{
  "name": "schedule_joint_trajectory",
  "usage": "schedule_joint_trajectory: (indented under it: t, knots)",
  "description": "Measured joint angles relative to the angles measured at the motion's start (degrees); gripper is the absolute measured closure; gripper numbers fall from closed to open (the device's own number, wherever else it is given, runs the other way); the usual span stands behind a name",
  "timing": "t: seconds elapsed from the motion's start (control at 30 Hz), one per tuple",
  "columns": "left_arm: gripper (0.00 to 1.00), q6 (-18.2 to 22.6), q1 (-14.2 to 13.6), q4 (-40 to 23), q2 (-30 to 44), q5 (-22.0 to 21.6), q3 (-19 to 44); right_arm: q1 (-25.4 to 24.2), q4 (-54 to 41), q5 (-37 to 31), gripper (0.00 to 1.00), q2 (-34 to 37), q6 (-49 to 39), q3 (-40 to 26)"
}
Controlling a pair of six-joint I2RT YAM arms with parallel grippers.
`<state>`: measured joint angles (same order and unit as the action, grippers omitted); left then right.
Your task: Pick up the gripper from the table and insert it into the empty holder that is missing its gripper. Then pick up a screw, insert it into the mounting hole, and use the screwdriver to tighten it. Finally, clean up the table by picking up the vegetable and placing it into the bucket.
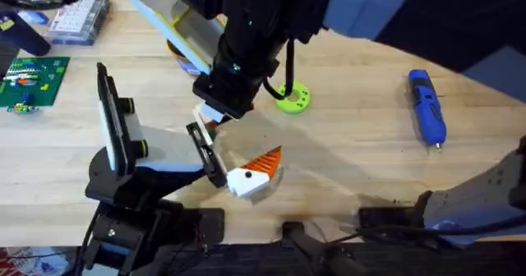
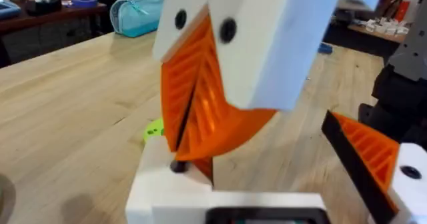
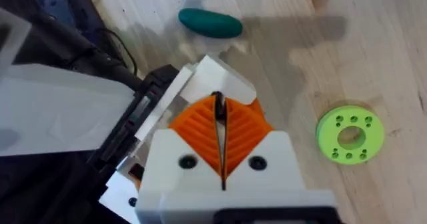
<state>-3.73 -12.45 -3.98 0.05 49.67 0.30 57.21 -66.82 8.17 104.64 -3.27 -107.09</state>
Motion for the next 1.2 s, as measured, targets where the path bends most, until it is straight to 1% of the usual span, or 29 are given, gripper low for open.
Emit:
schedule_joint_trajectory:
  t: [0.3, 0.77, 1.2]
  knots:
    - [0.011, 0.04, 0.00, 0.02, 0.00, 0.02, 0.00, 0.00, 2.13, -0.01, 0.992, 0.00, 0.00, 0.02]
    - [0.010, 0.03, 0.00, 0.02, 0.00, 0.02, 0.00, 0.37, 2.48, -1.87, 0.992, -0.02, 0.00, 0.02]
    - [0.011, 0.00, 0.00, 0.02, 0.00, 0.06, 0.00, 0.37, 1.95, -1.89, 0.992, 0.00, 0.00, 0.02]
